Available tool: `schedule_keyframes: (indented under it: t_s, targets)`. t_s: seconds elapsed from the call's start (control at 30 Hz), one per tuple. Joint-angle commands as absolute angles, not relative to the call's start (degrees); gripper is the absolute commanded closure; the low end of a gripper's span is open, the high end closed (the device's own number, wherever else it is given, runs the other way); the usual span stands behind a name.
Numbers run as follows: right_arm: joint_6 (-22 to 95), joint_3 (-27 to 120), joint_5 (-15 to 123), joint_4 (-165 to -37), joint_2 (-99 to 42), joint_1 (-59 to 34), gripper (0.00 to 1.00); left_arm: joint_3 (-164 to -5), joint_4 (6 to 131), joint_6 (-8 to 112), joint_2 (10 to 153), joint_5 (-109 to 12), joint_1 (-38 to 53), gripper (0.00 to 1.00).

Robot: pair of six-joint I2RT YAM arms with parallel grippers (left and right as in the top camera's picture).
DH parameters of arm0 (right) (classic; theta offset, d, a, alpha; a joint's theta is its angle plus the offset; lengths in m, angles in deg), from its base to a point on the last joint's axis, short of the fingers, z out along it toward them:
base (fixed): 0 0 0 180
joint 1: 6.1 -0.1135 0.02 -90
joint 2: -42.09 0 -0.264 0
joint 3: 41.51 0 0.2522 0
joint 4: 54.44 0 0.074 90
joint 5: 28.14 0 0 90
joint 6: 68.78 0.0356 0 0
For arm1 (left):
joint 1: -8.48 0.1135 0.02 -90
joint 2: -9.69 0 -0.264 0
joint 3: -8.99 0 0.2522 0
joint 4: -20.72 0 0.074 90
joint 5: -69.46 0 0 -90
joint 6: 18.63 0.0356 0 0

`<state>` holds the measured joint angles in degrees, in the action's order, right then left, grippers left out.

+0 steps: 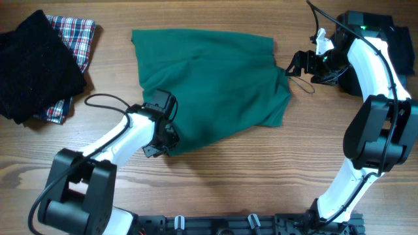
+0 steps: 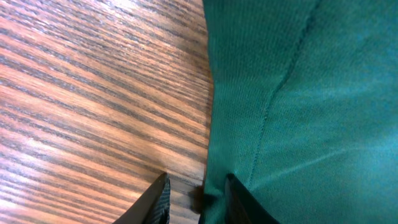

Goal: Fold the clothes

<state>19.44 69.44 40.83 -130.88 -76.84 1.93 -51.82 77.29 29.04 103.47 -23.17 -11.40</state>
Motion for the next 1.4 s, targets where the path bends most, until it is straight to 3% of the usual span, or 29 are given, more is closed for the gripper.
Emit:
schedule_keyframes:
  t_s: [0.0, 0.4, 0.47, 0.5, 0.53, 0.6, 0.63, 1.03, 1.07, 1.13, 1.2, 1.3, 1.37]
  targets:
    - [19.90, 69.13, 39.25, -130.77, -75.81, 1.80, 0.06, -49.81, 75.32, 29.13, 103.86, -21.75, -11.55, 0.71]
    - [19.88, 69.13, 39.23, -130.75, -75.81, 1.80, 0.06, -50.00, 75.98, 29.17, 103.69, -23.13, -11.55, 0.73]
    - [19.90, 69.13, 39.23, -130.77, -75.81, 1.80, 0.06, -50.09, 76.05, 29.33, 103.53, -23.21, -11.53, 0.78]
    - [19.90, 69.13, 39.23, -131.03, -75.81, 1.80, 0.10, -50.11, 75.52, 30.73, 103.53, -23.26, -11.49, 0.87]
    - [19.90, 69.13, 39.23, -131.34, -75.81, 1.80, 0.22, -50.18, 74.28, 32.23, 103.53, -23.21, -11.40, 0.96]
    - [19.92, 69.13, 39.25, -132.56, -75.81, 1.80, 0.83, -51.53, 74.08, 33.57, 103.49, -23.28, -10.11, 0.96]
    - [19.88, 69.13, 39.27, -132.87, -75.81, 1.80, 0.89, -52.04, 74.23, 33.76, 103.43, -23.24, -9.56, 0.96]
    - [20.51, 63.49, 38.77, -131.51, -75.84, 1.80, 0.90, -59.34, 75.39, 40.10, 97.46, -25.64, 2.90, 0.96]
    - [19.59, 63.32, 37.79, -131.71, -75.84, 1.80, 0.82, -59.71, 75.39, 41.39, 96.67, -25.62, 3.68, 0.96]
    - [19.62, 63.28, 37.77, -131.97, -75.84, 1.80, 0.46, -59.84, 75.39, 42.55, 95.78, -25.62, 4.84, 0.96]
    - [19.53, 63.28, 37.46, -131.99, -75.84, 1.80, 0.24, -59.84, 75.43, 42.75, 95.27, -25.62, 6.55, 0.96]
    - [17.78, 63.28, 36.34, -132.19, -75.84, 1.80, 0.06, -59.84, 75.43, 43.10, 95.29, -25.66, 8.53, 0.96]
    - [16.18, 62.73, 36.50, -131.79, -75.84, 1.80, 0.00, -59.84, 75.37, 44.15, 95.29, -27.50, 9.63, 0.96]
